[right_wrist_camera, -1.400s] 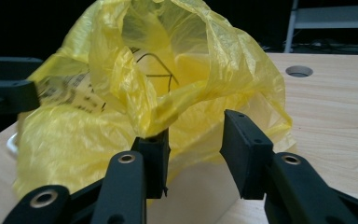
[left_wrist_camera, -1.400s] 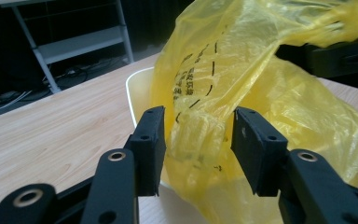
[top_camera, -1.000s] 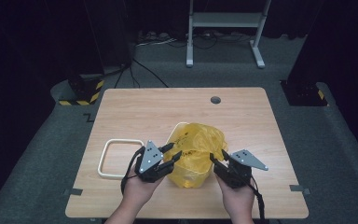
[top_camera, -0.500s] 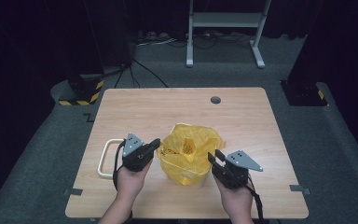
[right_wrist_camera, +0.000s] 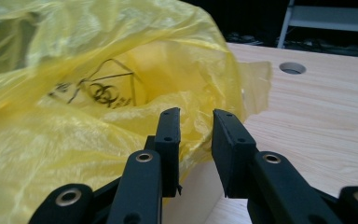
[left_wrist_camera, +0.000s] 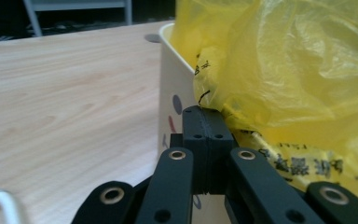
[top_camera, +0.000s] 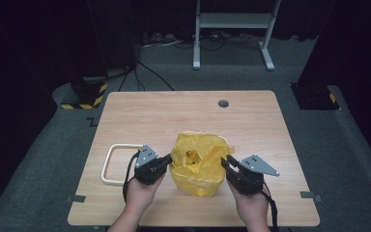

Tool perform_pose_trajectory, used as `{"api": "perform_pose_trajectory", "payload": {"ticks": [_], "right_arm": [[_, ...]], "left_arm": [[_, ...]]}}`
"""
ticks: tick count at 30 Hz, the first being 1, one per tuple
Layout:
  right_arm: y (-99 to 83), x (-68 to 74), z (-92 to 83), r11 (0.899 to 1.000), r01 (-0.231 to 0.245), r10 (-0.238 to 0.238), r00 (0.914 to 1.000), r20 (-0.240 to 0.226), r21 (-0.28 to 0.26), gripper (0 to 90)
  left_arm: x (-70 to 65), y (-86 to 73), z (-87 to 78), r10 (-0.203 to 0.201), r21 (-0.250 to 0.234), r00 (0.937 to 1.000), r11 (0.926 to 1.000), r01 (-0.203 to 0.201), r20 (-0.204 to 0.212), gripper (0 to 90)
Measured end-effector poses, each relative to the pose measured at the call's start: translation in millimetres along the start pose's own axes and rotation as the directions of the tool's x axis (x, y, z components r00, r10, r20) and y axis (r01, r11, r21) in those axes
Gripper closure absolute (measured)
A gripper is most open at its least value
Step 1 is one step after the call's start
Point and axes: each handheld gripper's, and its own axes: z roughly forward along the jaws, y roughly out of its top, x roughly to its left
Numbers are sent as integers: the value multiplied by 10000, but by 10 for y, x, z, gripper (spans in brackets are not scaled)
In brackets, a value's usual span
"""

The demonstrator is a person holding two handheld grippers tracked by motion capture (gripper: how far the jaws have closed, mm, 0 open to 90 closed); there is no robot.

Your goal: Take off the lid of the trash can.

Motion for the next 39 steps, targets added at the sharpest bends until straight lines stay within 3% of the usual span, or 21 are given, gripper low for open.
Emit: {"api": "perform_pose_trajectory", "payload": {"ticks": [4, 9, 13, 16, 19, 21, 23, 24, 26, 29, 31, 33, 35, 39], "right_arm": [[-12, -150, -32, 9997, -148, 144, 9998, 166, 210, 727], [-19, -205, -64, 9995, -138, 132, 9997, 209, 291, 732], [-23, -199, -64, 9995, -110, 103, 9997, 228, 281, 729], [-24, -198, -63, 9995, -132, 126, 9997, 217, 291, 727], [-24, -194, -60, 9995, -141, 134, 9996, 228, 294, 728], [-25, -192, -58, 9995, -141, 134, 9996, 231, 295, 729], [-22, -190, -56, 9994, -148, 141, 9997, 194, 322, 738], [-21, -187, -53, 9993, -152, 147, 9998, 153, 343, 742], [-16, -172, -44, 9991, -84, 84, 10000, 10, 410, 757], [-9, -136, -32, 9985, 92, -78, 9996, -268, 545, 783], [-7, -119, -26, 9978, 161, -132, 9989, -454, 641, 800], [-6, -102, -17, 9970, 197, -147, 9977, -658, 747, 807], [-2, -75, -7, 9962, 295, -231, 9967, -782, 823, 813], [4, -33, 8, 9950, 434, -349, 9949, -944, 905, 818]], "left_arm": [[-155, -37, -15, 178, -32, 9990, 9998, -177, 405, 874], [-136, -52, -120, 49, -581, 9997, 9983, -34, 257, 736], [-129, -18, -267, 215, -1319, 9998, 9910, -206, 56, 643], [-174, 18, -350, 410, -1938, 9989, 9804, -362, 211, 587], [-288, 82, -359, 1077, -2171, 9934, 9714, -964, 407, 524], [-401, 115, -322, 1743, -2095, 9841, 9640, -1635, 339, 486], [-485, 133, -273, 2262, -1872, 9740, 9575, -2195, 145, 484], [-498, 136, -255, 2361, -1785, 9717, 9563, -2316, 40, 532], [-463, 137, -237, 2117, -1656, 9773, 9640, -2082, 33, 655], [-339, 115, -265, 1420, -1704, 9898, 9751, -1418, -114, 804], [-221, 107, -294, 795, -1755, 9968, 9814, -781, 10, 803], [-141, 100, -305, 476, -1755, 9988, 9833, -484, -89, 779], [-39, 78, -297, -149, -1693, 9997, 9855, 116, -182, 751], [187, 1, -273, -1298, -1511, 9914, 9805, 1256, -185, 694]]}}
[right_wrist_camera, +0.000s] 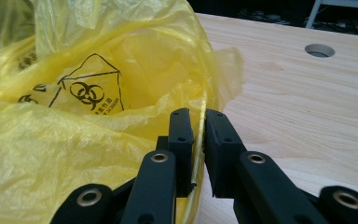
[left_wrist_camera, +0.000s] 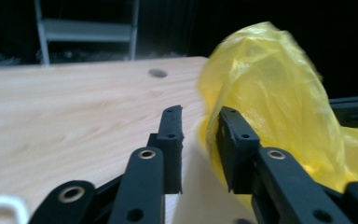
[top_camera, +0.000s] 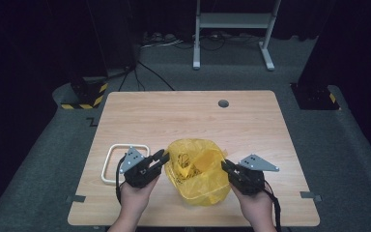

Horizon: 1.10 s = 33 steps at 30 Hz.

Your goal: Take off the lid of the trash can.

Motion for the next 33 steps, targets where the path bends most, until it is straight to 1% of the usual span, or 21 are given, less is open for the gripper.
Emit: {"api": "perform_pose_trajectory", "payload": {"ticks": [1, 2, 4, 5, 8, 9, 10, 12, 14, 16, 21, 23, 24, 26, 28, 29, 32, 33], "right_arm": [[1, 6, 4, 10000, 35, -35, 10000, -24, 5, 818], [3, 8, 7, 10000, 62, -62, 10000, -44, 15, 818], [6, 17, 14, 10000, 66, -66, 10000, -68, 22, 818], [6, 19, 17, 10000, 61, -61, 10000, -62, 30, 817], [5, 26, 19, 10000, 85, -85, 10000, -33, 30, 818], [6, 24, 19, 10000, 75, -75, 10000, -27, 39, 818], [5, 21, 21, 10000, 51, -51, 10000, -46, 34, 818], [5, 23, 24, 10000, 49, -49, 10000, -42, 34, 817], [5, 24, 25, 10000, 40, -40, 10000, -38, 29, 817], [4, 27, 23, 10000, 55, -55, 10000, -30, 28, 817], [-1, 27, 26, 10000, 61, -61, 10000, -3, 1, 814], [-3, 27, 26, 10000, 69, -69, 10000, 11, -18, 813], [-3, 29, 25, 10000, 76, -76, 10000, 30, -22, 811], [-7, 32, 24, 9999, 95, -95, 9999, 62, -60, 808], [-10, 37, 21, 9999, 115, -113, 9998, 148, -109, 804], [-11, 39, 21, 9998, 129, -127, 9998, 163, -128, 802], [-7, 37, 0, 9997, 66, -60, 9997, 249, -247, 758], [-3, 33, -10, 9996, 31, -24, 9997, 257, -277, 745]], "left_arm": [[51, -4, 3, -247, -1, 9997, 9997, 247, 40, 674], [92, -7, 9, -308, 16, 9995, 9995, 308, -73, 665], [134, -15, 32, -354, 120, 9993, 9993, 355, -103, 663], [160, -27, 39, -468, 121, 9988, 9988, 469, -115, 654], [181, -51, 60, -634, 172, 9979, 9978, 635, -90, 641], [196, -60, 71, -577, 281, 9983, 9979, 580, -91, 640], [201, -74, 91, -654, 428, 9978, 9969, 655, -49, 641], [212, -117, 150, -641, 855, 9979, 9943, 640, -9, 642], [218, -177, 215, -574, 1338, 9983, 9893, 577, -65, 650], [216, -229, 268, -526, 1747, 9986, 9832, 521, -21, 653], [235, -270, 285, -516, 2167, 9986, 9750, 488, 75, 664], [236, -275, 262, -356, 2093, 9994, 9772, 350, -7, 649], [238, -272, 246, -177, 2045, 9998, 9787, 181, -39, 646], [231, -267, 213, -17, 1804, 9999, 9836, 42, -141, 627], [237, -256, 174, -27, 1594, 9997, 9872, 65, -243, 595], [246, -251, 152, -100, 1490, 9996, 9887, 140, -279, 573], [266, -244, 108, -162, 1419, 9992, 9897, 211, -354, 512], [270, -239, 91, -127, 1298, 9993, 9914, 172, -350, 507]]}}
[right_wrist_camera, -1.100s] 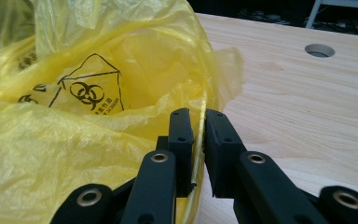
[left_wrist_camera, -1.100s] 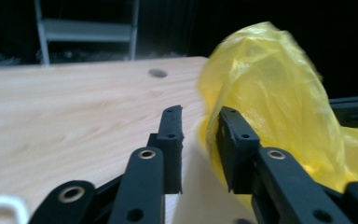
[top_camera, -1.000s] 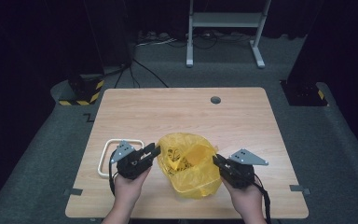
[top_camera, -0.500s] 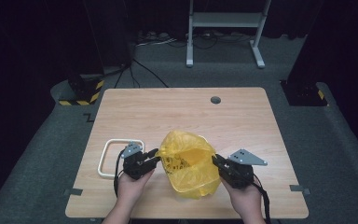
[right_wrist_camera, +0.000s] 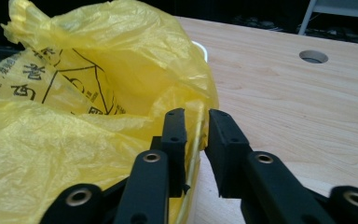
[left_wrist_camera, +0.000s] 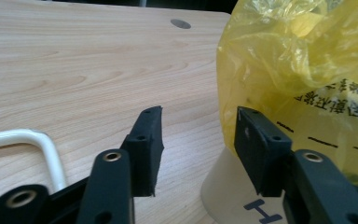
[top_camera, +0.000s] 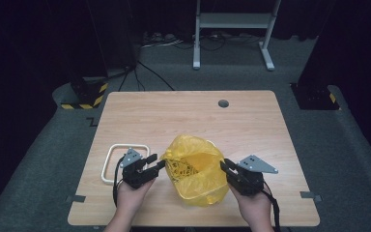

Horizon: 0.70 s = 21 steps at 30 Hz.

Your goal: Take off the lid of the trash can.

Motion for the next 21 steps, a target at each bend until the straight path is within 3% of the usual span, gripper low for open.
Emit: {"api": "perform_pose_trajectory", "payload": {"ticks": [4, 9, 17, 21], "right_arm": [[21, -28, -97, 9994, -227, 230, 9997, 123, -251, 694], [18, -9, -296, 9984, 16, 10, 9989, 464, -559, 675], [-121, 24, -591, 9970, 154, -108, 9981, 613, -752, 667], [-225, 51, -611, 9993, 103, -74, 9970, 775, -373, 670]], "left_arm": [[-18, 38, -82, 155, -455, 9998, 9989, -148, 133, 474], [-55, 68, -133, 464, -742, 9987, 9962, -448, 204, 452], [-66, 74, -116, 475, -607, 9985, 9971, -458, 282, 448], [-79, 65, -87, 544, -472, 9980, 9975, -528, 323, 444]]}}
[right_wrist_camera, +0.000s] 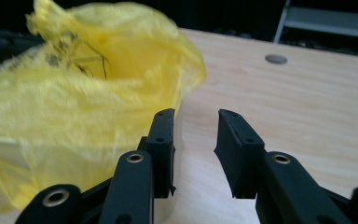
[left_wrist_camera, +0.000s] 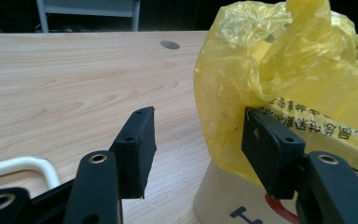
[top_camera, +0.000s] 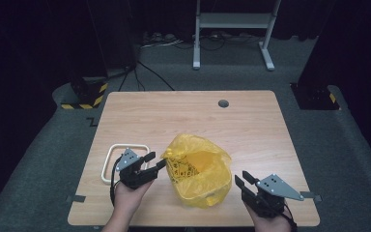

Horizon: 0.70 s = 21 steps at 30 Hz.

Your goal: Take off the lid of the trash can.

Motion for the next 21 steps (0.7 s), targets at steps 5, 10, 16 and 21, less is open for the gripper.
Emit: {"api": "perform_pose_trajectory", "payload": {"ticks": [5, 10, 16, 21], "right_arm": [[-190, 41, 52, 9971, 11, 2, 9999, -165, 762, 681], [-240, 147, 120, 9944, 207, -158, 9987, -486, 1033, 681], [-220, 33, 186, 9962, 22, -14, 10000, -91, 876, 670], [-136, -228, 342, 9975, -358, 330, 9984, 466, 608, 655]], "left_arm": [[-32, -8, 33, 80, 115, 10000, 9999, -80, 43, 441], [-38, -14, 40, 22, 186, 9999, 9998, -25, 127, 443], [-98, -29, 75, 110, 357, 9987, 9993, -128, 504, 451], [-250, -36, 139, 611, 615, 9935, 9958, -672, 958, 446]]}}
